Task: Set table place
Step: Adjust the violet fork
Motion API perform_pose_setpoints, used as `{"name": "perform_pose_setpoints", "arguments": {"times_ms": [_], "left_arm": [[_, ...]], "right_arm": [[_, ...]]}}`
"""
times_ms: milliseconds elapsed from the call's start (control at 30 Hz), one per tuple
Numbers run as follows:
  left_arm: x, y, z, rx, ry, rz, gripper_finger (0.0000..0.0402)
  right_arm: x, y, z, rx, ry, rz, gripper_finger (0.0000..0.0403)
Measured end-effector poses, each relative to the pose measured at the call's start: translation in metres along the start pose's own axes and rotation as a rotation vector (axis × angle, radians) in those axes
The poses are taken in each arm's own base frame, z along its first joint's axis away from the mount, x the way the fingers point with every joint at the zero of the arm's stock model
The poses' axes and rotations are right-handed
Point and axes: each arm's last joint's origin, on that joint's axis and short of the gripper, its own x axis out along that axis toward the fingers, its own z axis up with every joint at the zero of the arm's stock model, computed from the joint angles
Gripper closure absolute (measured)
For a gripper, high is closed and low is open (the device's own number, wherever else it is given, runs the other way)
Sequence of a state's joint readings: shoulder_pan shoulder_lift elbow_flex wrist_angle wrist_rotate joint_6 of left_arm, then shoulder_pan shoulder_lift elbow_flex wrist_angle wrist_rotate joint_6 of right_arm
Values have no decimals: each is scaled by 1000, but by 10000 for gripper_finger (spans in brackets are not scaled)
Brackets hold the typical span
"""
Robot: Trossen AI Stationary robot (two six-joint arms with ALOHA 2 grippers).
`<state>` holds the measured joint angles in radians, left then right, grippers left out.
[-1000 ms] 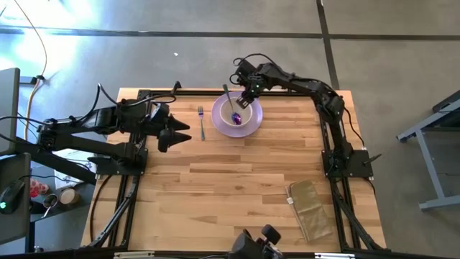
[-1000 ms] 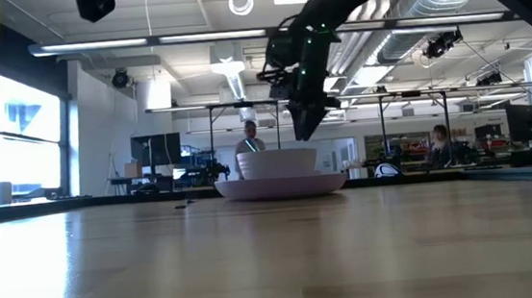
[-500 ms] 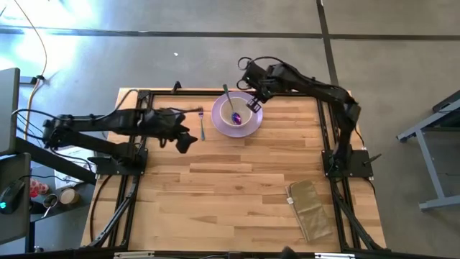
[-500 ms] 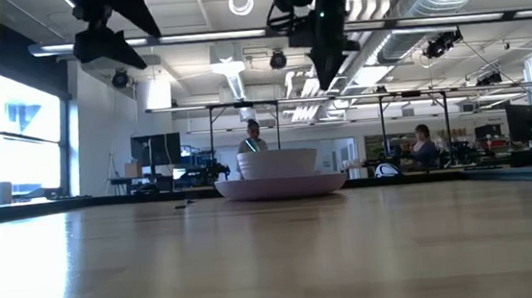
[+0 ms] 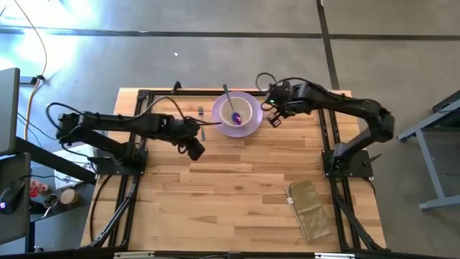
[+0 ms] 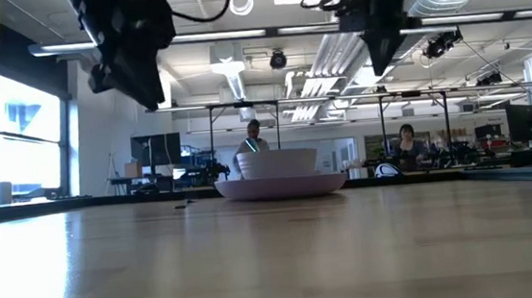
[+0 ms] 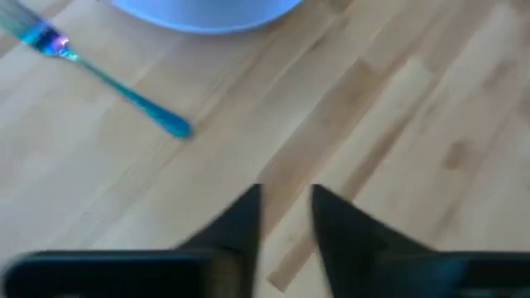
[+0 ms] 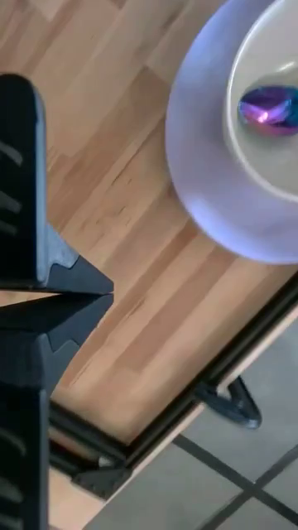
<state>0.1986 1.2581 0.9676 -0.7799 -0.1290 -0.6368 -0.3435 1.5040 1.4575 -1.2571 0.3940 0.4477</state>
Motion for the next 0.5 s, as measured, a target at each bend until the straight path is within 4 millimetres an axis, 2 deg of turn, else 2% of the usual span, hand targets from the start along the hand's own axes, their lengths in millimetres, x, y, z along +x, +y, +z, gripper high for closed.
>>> {"name": "perform_pose_setpoints", "arguments": {"times_ms": [67,100,267,500], "left_arm": [[9,4,3,-19,6,53,367],[13,7,6,-38,4,85,383],[27,43,27,-190,-37,247,395],[53,97,58,-304,16,133,401]], "right_arm": [[-10,-10,-9,12,-37,1,403],[-16,-15,-14,12,-57,2,403],[-44,-37,-30,20,-192,47,403],[-67,-58,-43,46,-306,71,403]]}}
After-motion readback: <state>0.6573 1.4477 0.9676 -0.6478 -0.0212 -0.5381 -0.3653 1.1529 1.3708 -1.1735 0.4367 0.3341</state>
